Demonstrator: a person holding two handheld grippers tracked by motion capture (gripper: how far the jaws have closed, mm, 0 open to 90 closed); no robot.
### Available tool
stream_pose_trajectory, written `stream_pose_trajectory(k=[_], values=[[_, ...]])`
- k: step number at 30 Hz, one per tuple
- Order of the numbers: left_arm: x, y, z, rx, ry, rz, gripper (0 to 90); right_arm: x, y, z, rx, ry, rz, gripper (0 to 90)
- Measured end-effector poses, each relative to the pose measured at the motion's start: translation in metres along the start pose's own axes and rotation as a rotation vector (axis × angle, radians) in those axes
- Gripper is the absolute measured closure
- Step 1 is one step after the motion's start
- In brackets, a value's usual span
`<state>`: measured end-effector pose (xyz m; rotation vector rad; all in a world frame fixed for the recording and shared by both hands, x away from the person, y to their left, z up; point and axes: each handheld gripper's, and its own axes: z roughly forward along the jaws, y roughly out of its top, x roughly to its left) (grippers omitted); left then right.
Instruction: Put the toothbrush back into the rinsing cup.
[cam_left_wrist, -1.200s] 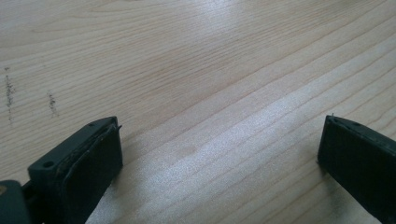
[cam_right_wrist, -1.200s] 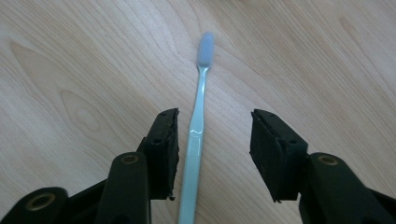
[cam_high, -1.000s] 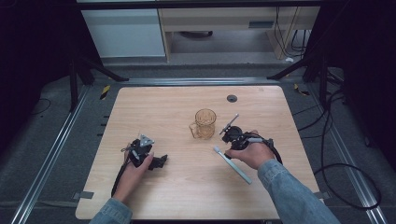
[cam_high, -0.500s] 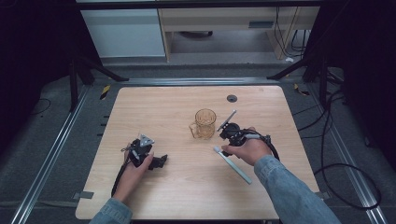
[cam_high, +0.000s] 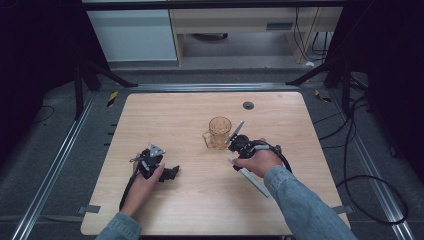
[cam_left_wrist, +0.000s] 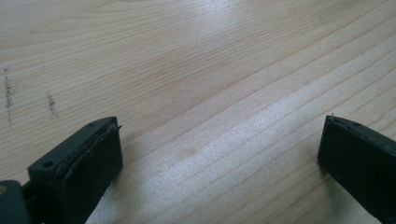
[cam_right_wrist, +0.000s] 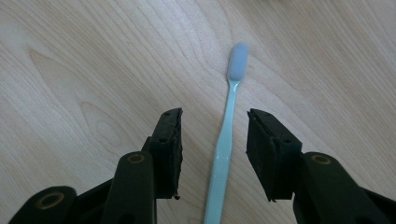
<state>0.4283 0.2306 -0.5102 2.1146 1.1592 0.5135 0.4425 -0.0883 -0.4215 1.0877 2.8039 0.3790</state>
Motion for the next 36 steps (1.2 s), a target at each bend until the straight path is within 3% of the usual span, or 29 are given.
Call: stream_pose_trajectory(k=[8,16,26,27,30,36], values=[[0.0,0.0,0.0,0.0,-0.001,0.0,0.0,0.002,0.0,0.008,0.031,0.006,0.005,59.3],[0.0,0.0,0.0,0.0,-0.002,-0.004,0.0,-0.003,-0.004,0.02,0.085,-0.005,0.025,61.6],[0.0,0.0,0.0,0.0,-0.002,-0.004,0.0,-0.011,-0.008,0.032,0.117,-0.003,0.06,64.8],[0.0,0.0,0.0,0.0,-0.002,-0.004,0.0,-0.013,-0.009,0.034,0.119,-0.007,0.042,65.3],[0.0,0.0,0.0,0.0,-0.002,-0.004,0.0,-0.013,-0.008,0.037,0.135,0.005,0.067,67.0],[0.0,0.0,0.0,-0.001,-0.001,-0.004,0.0,-0.014,-0.007,0.041,0.144,0.003,0.063,69.3]])
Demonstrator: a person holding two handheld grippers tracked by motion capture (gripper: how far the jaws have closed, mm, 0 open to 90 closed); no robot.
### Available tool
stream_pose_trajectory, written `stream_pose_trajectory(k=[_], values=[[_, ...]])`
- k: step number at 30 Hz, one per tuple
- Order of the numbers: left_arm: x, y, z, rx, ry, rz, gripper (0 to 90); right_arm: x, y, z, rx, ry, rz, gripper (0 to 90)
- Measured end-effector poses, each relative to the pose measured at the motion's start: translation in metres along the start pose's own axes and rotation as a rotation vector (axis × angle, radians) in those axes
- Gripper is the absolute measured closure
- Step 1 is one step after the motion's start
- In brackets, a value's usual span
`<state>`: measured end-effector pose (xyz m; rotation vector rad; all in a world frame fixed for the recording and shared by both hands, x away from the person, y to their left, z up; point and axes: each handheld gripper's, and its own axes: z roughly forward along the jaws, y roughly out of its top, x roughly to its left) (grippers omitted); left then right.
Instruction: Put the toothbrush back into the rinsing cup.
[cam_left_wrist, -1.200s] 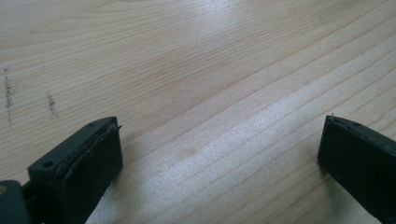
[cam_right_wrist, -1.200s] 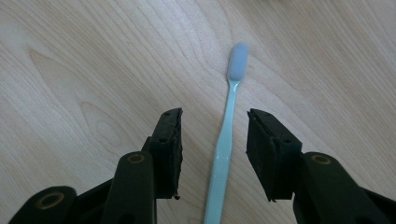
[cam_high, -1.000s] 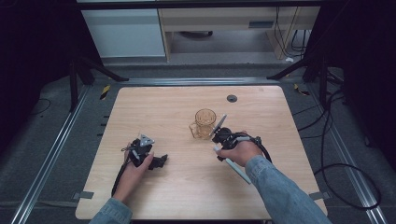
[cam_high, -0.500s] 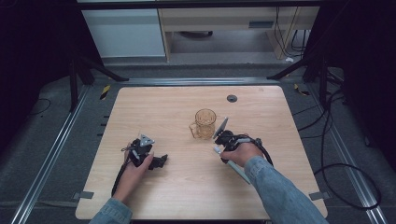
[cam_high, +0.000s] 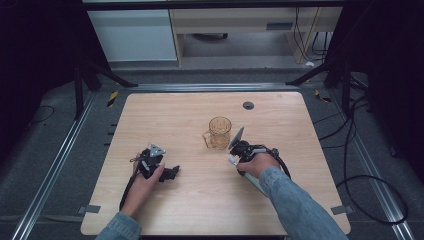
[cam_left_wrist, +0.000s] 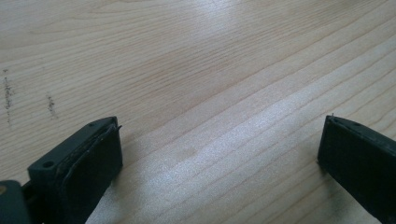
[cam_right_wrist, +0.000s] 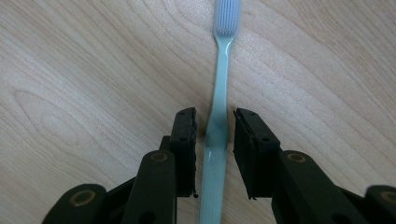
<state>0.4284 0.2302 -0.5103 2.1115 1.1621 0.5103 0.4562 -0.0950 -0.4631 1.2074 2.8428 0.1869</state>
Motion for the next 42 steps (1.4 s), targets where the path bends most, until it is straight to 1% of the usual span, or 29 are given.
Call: stream_pose_trajectory(k=[3,4,6,8,12,13,15,17,19,22,24,25,26,27,28,31,32,35,42], values=[[0.0,0.0,0.0,0.0,0.0,0.0,0.0,-0.0004,0.0009,0.0009,0.005,0.007,0.008,70.0],[0.0,0.0,0.0,0.0,0.0,0.0,0.0,-0.0009,0.0009,0.0012,0.008,0.006,0.003,70.1],[0.0,0.0001,0.0,0.0,-0.001,0.0,0.0,-0.0004,0.0011,0.0016,0.014,0.008,0.022,70.3],[0.0,0.0,0.0,0.0,0.0,0.0,0.0,-0.0022,0.0003,0.0029,0.01,0.004,0.007,70.5],[-0.0001,0.0,0.0001,0.0,0.0,-0.001,0.0,-0.0029,0.0004,0.0031,0.014,0.009,0.008,71.3],[0.0,0.0,0.0001,0.0,0.0,0.0,0.0,-0.0019,0.0011,0.0026,0.019,0.017,0.027,71.7],[0.0,0.0,0.0001,0.0,0.0,0.0,0.0,-0.0033,0.0011,0.0038,0.017,0.017,0.011,72.1],[0.0,0.0,0.0001,0.0,0.0,0.0,0.0,-0.0031,0.0016,0.0046,0.02,0.019,0.014,72.3],[0.0,0.0,0.0001,0.0,0.0,0.0,0.0,-0.0026,0.0025,0.0048,0.023,0.022,0.027,72.5],[0.0,0.0,0.0,0.0,0.0,0.0,0.0,-0.0028,0.0031,0.0048,0.027,0.025,0.027,72.6],[0.0,0.0,0.0001,0.0,0.0,0.0,0.0,-0.0021,0.0039,0.0039,0.035,0.026,0.037,72.8],[0.0,0.0001,0.0,0.0,0.0,0.0,0.0,-0.0026,0.0038,0.0042,0.034,0.024,0.03,72.9],[0.0,0.0,0.0001,0.0,0.0,0.0,0.0,-0.0023,0.0042,0.0037,0.039,0.029,0.042,73.1],[0.0,0.0,0.0,0.0,0.0,0.0,0.0,-0.0026,0.0039,0.0042,0.037,0.025,0.038,73.5],[0.0,0.0001,0.0001,0.0,-0.001,0.0,0.0,-0.0039,0.0036,0.0048,0.034,0.022,0.022,73.6],[0.0,0.0,0.0,0.0,0.0,0.0,0.0,-0.0044,0.0041,0.005,0.038,0.017,0.019,74.5],[-0.0001,0.0,0.0001,0.0,0.0,0.0,0.0,-0.0034,0.0051,0.0041,0.046,0.025,0.042,74.8],[0.0,0.0,0.0,0.0,0.0,0.0,0.0,-0.0033,0.0065,0.0037,0.059,0.028,0.056,76.4],[0.0,0.0,0.0,0.0,0.0,0.0,0.0,-0.0052,0.0076,0.0042,0.067,0.03,0.043,79.0]])
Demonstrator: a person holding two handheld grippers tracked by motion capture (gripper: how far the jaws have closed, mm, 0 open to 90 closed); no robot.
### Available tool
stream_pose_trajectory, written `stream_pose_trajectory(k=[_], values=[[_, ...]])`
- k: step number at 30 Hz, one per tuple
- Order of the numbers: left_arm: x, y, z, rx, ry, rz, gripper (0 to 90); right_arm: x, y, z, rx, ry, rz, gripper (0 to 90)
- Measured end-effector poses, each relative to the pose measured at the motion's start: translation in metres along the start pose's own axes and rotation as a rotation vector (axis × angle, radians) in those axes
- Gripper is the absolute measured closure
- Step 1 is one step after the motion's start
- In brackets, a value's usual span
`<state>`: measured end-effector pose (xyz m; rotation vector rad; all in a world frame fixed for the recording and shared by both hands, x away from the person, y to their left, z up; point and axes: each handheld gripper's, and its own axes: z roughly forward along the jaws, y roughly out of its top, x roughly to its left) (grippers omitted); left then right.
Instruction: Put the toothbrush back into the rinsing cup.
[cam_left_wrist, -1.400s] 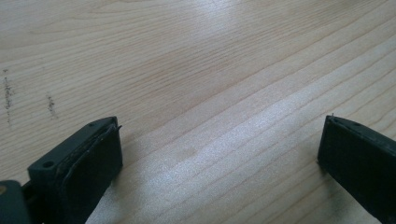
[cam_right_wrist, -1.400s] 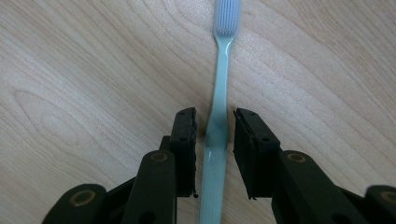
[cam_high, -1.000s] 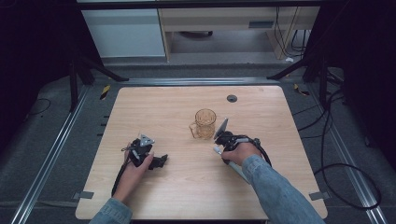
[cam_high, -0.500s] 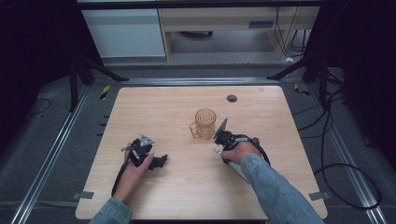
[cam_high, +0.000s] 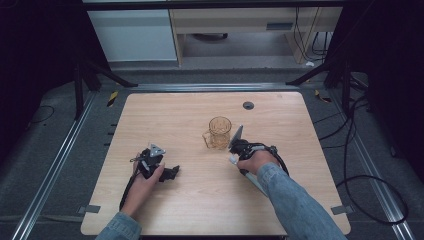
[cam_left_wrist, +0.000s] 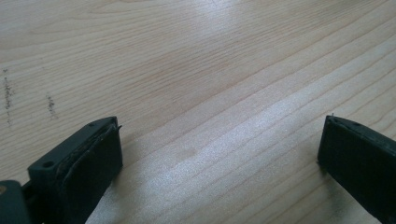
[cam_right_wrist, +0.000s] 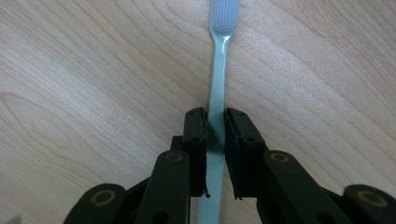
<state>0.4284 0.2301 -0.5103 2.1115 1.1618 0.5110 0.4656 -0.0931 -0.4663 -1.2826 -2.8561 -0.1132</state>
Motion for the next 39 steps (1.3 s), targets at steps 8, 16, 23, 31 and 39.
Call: stream_pose_trajectory(k=[8,16,23,31,39], values=[[0.0,0.0,0.0,0.0,0.0,-0.001,0.0,-0.004,-0.003,-0.008,-0.043,0.028,0.021,79.3],[0.0,0.0,0.0,0.0,0.0,0.0,0.0,-0.002,-0.006,-0.026,-0.147,0.046,0.021,79.3],[0.0,0.0,0.0,-0.001,0.0,-0.001,0.0,-0.001,-0.005,-0.034,-0.224,0.04,0.025,79.4],[0.0,0.0,0.0,0.0,-0.001,0.0,0.0,0.005,-0.006,-0.045,-0.349,0.048,0.015,79.4],[0.0,0.0,0.0,0.002,-0.001,0.003,0.0,0.02,-0.009,-0.052,-0.459,0.058,-0.002,79.4]])
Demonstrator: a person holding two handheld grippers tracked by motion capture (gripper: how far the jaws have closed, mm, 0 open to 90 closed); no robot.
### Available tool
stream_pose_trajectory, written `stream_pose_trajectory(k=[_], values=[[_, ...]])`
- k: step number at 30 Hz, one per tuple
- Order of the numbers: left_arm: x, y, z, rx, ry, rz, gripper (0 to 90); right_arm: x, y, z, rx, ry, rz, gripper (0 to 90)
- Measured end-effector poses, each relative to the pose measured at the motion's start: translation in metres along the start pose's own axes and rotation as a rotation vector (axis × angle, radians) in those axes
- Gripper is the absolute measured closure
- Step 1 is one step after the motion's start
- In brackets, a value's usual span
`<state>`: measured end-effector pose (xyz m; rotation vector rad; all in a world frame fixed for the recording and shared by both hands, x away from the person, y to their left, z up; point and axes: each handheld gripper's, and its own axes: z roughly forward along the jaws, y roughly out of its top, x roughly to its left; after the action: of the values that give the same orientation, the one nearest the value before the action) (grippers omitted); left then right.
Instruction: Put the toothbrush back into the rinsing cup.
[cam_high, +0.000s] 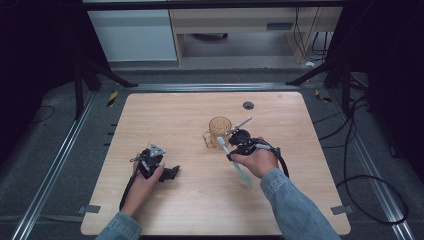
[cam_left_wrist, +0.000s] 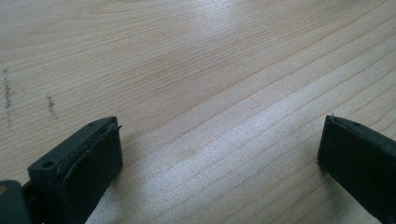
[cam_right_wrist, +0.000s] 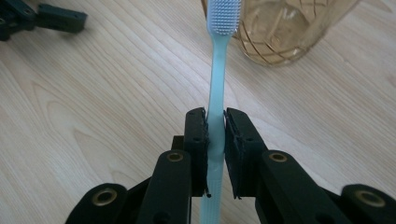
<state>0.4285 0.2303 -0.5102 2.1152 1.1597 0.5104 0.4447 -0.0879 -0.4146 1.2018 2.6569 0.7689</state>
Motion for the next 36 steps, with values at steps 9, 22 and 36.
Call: stream_pose_trajectory(k=[9,22,36], values=[[0.0,0.0,0.0,0.001,0.0,0.0,0.0,0.02,-0.003,0.002,-0.142,-0.015,-0.02,79.4],[0.0,0.0,0.0,0.001,-0.001,0.0,0.0,0.039,-0.001,-0.002,-0.345,-0.018,0.0,79.4],[0.0,0.0,0.0,-0.002,-0.001,-0.003,0.0,0.046,0.002,-0.009,-0.513,-0.044,0.014,79.4]])
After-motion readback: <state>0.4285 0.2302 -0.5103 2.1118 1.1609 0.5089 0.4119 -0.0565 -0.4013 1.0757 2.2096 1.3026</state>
